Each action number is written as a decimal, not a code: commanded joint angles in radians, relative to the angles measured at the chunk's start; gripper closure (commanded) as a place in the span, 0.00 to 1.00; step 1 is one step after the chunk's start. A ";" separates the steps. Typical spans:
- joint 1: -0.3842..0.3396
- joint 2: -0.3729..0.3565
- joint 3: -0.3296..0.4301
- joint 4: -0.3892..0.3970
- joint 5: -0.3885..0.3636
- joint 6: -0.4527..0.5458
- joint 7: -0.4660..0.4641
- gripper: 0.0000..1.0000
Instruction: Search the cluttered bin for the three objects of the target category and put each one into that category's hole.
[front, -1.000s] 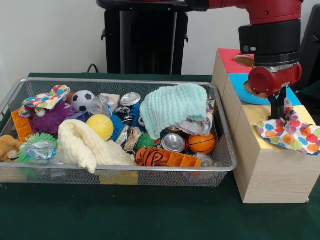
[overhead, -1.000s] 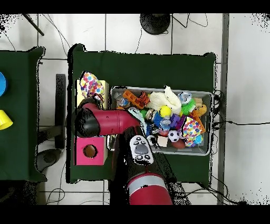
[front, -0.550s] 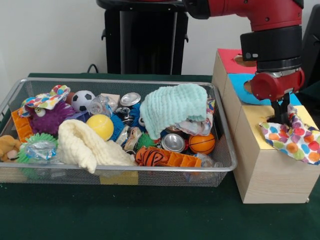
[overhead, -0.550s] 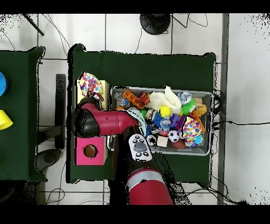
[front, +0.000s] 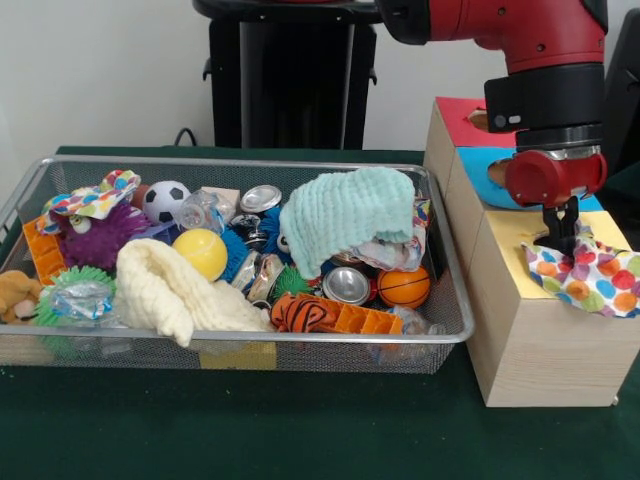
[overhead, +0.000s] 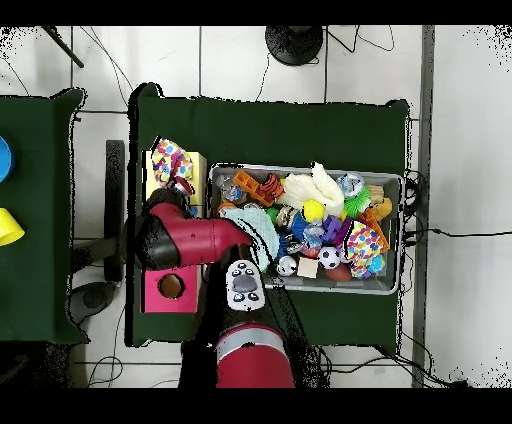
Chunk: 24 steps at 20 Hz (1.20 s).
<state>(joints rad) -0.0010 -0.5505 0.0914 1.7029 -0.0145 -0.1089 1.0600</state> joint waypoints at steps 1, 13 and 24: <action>0.048 0.121 -0.053 0.053 0.012 -0.005 0.240 1.00; 0.106 0.200 -0.139 0.046 0.055 0.080 0.179 1.00; -0.018 0.254 0.038 -0.103 -0.082 0.308 -0.017 1.00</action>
<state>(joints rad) 0.0487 -0.5017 0.0253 1.6209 -0.0057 -0.0376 1.0602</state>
